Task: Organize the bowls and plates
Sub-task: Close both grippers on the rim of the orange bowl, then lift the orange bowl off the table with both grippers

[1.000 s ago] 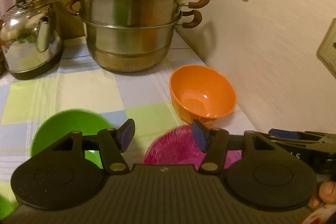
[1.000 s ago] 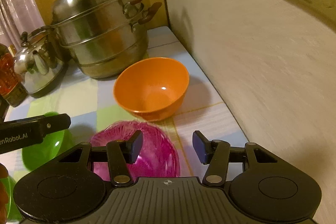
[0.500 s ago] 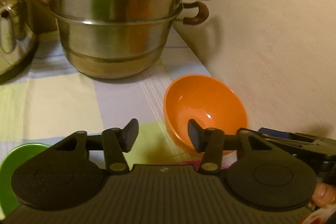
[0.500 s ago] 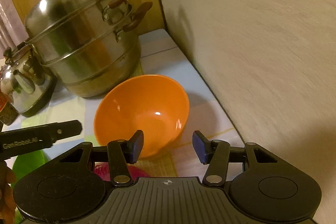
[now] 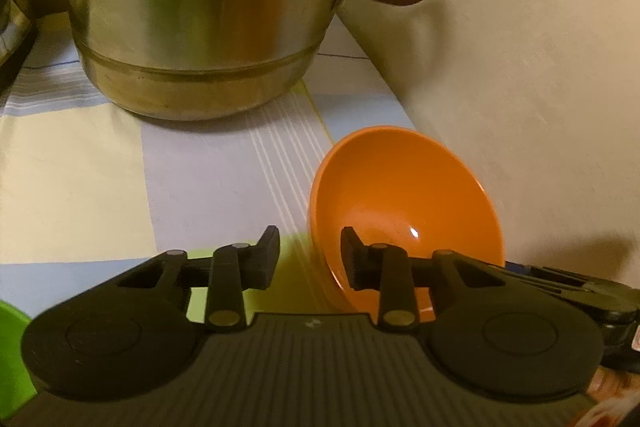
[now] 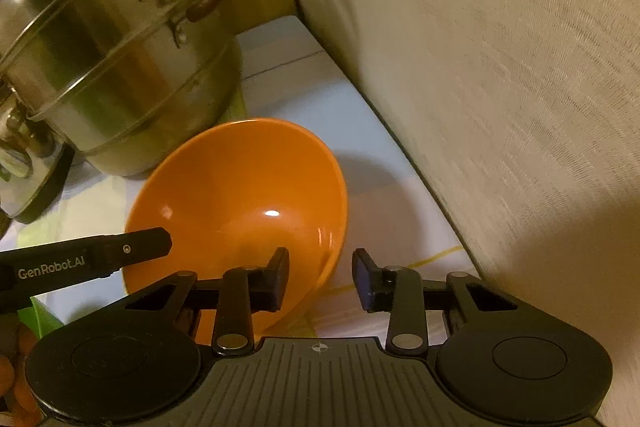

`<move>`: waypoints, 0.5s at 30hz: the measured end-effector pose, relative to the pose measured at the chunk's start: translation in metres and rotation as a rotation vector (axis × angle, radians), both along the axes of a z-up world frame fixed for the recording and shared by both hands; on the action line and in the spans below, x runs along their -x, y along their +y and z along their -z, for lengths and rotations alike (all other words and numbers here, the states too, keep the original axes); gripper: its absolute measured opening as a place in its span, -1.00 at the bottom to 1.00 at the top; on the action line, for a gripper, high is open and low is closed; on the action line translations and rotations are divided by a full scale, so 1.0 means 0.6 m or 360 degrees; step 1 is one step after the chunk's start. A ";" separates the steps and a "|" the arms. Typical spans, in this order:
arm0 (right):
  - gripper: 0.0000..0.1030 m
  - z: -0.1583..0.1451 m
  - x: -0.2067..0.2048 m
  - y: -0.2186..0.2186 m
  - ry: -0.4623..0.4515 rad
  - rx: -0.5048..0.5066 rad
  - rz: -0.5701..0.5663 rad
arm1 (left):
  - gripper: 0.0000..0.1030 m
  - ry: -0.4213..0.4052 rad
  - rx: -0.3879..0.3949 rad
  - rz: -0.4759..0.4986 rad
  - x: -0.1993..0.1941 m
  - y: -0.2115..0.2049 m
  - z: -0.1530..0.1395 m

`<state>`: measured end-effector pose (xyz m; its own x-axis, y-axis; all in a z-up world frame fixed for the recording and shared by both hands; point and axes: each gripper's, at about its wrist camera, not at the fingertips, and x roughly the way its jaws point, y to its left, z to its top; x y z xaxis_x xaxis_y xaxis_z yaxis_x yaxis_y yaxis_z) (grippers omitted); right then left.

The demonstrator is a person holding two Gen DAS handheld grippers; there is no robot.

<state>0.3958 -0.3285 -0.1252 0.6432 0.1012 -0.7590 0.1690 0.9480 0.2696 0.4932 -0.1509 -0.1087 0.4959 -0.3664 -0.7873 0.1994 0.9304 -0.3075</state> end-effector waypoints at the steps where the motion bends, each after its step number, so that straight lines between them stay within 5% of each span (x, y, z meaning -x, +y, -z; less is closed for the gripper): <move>1: -0.32 0.003 -0.003 -0.002 0.0007 -0.0005 -0.0002 | -0.54 0.0009 0.0000 0.0001 -0.003 -0.001 0.004; 7: -0.61 0.011 -0.017 -0.008 0.0052 -0.0052 -0.0006 | -0.74 -0.0003 -0.0025 0.0024 -0.005 -0.013 0.010; 15: -0.70 0.009 -0.016 -0.006 0.0080 -0.0042 0.0019 | -0.79 -0.0005 -0.0087 0.0064 0.002 -0.027 0.001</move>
<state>0.4057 -0.3320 -0.1305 0.6054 0.1143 -0.7876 0.1943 0.9385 0.2855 0.4918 -0.1669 -0.1096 0.4842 -0.3425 -0.8052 0.2378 0.9371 -0.2557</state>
